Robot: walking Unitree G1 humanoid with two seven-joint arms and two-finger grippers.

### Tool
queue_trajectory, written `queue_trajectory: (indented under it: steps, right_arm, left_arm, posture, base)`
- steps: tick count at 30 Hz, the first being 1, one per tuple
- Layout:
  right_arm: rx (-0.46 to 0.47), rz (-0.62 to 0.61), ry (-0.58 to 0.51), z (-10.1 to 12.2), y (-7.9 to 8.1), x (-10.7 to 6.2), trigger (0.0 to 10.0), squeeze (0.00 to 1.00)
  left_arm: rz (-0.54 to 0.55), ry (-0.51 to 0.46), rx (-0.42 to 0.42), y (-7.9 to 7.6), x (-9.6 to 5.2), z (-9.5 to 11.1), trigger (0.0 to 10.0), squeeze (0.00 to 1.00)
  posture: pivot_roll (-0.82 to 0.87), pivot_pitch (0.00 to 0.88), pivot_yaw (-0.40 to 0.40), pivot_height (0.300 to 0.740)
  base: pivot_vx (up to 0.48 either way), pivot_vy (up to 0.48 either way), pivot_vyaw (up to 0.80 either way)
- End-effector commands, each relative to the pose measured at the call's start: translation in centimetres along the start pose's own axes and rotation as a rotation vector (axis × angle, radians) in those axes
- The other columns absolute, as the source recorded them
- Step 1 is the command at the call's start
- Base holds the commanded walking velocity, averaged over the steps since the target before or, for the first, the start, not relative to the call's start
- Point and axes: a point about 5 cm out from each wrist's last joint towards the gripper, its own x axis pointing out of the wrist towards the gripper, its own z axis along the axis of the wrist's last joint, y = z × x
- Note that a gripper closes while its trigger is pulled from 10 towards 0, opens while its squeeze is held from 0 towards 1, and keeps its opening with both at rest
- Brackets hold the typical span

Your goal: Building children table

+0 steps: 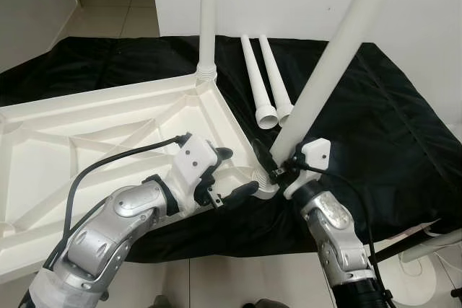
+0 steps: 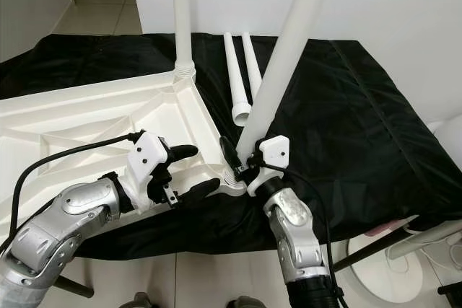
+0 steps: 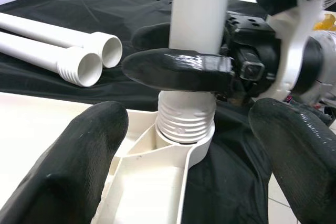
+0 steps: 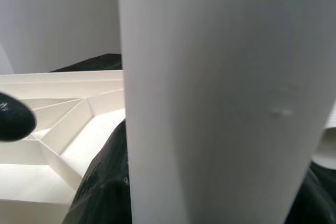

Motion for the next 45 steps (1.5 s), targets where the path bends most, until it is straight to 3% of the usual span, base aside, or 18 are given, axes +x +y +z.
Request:
queue_trajectory:
  steps: [1,3,8,13,20,21,24,28,29,31,32,36,44,45]
  right_arm:
    - [-0.017,-0.034,0.147,-2.7,-0.4,-1.6,10.0,0.00]
    - [-0.088,-0.011,0.144,-2.7,-0.1,-1.7,10.0,0.00]
    - [-0.164,0.035,0.152,-2.7,0.2,-1.6,10.0,0.00]
    - [-0.172,0.059,0.151,-2.7,0.4,-1.6,10.0,0.00]
    - [-0.166,0.123,0.098,-0.5,0.6,-0.6,10.0,0.00]
    - [-0.182,0.157,0.080,0.3,0.9,-0.4,10.0,0.00]
    - [-0.201,0.225,0.051,1.9,1.1,-0.3,10.0,0.00]
    - [-0.207,0.271,0.038,3.0,1.1,-0.3,10.0,0.00]
    - [-0.218,0.298,0.038,3.5,0.9,-0.2,10.0,0.00]
    - [-0.218,0.298,0.038,3.5,0.9,-0.2,10.0,0.00]
    - [-0.225,0.330,0.040,4.0,0.8,-0.1,10.0,0.00]
    - [-0.246,0.469,0.079,5.6,0.5,0.5,10.0,0.00]
    - [-0.252,0.574,0.121,6.7,-0.1,1.0,10.0,0.00]
    - [-0.257,0.634,0.138,7.4,-0.4,1.4,10.0,0.00]
  left_arm:
    - [-0.053,-0.012,0.017,-0.3,0.0,0.5,10.0,0.00]
    - [-0.053,-0.010,0.020,-0.3,0.0,0.5,10.0,0.00]
    - [-0.053,-0.008,0.021,-0.2,0.1,0.5,10.0,0.00]
    - [-0.044,-0.012,0.007,-0.1,0.2,0.7,10.0,0.00]
    - [-0.030,-0.103,0.003,0.2,0.9,2.6,10.0,0.00]
    - [-0.044,-0.133,-0.023,0.3,0.8,3.0,10.0,1.00]
    - [-0.072,-0.186,-0.055,0.5,0.6,3.9,10.0,1.00]
    - [-0.057,-0.213,-0.035,0.8,0.6,4.7,10.0,1.00]
    - [-0.045,-0.221,-0.022,1.1,0.7,5.1,10.0,0.81]
    - [-0.045,-0.221,-0.022,1.1,0.7,5.1,10.0,0.81]
    - [-0.041,-0.234,-0.019,1.3,0.8,5.6,10.0,0.00]
    - [-0.082,-0.308,-0.032,1.8,0.7,7.8,10.0,0.00]
    - [-0.176,-0.389,-0.046,1.7,0.4,9.8,10.0,0.00]
    - [-0.253,-0.435,-0.074,1.4,0.1,10.8,10.0,0.00]
  posture:
    - [0.01,0.042,-0.016,0.740]
    - [0.01,0.044,-0.014,0.740]
    - [0.01,0.046,-0.011,0.740]
    - [0.01,0.047,-0.011,0.740]
    - [0.00,0.048,-0.011,0.740]
    - [0.00,0.048,-0.011,0.740]
    - [-0.01,0.049,-0.012,0.740]
    - [-0.01,0.050,-0.013,0.740]
    - [-0.01,0.051,-0.015,0.740]
    - [-0.01,0.051,-0.015,0.740]
    - [-0.01,0.049,-0.015,0.740]
    - [-0.02,0.047,-0.022,0.740]
    - [-0.02,0.043,-0.026,0.740]
    - [-0.02,0.040,-0.029,0.740]
  base:
    - [0.000,0.000,0.00]
    - [0.000,0.000,0.00]
    - [0.000,0.000,0.00]
    - [0.000,0.000,0.00]
    - [0.000,0.000,0.00]
    - [0.000,0.000,0.00]
    - [0.000,0.000,0.00]
    - [0.000,0.000,0.00]
    - [0.000,0.000,0.00]
    - [0.000,0.000,0.00]
    - [0.000,0.000,0.00]
    - [0.000,0.000,0.00]
    - [0.000,0.000,0.00]
    - [0.000,0.000,0.00]
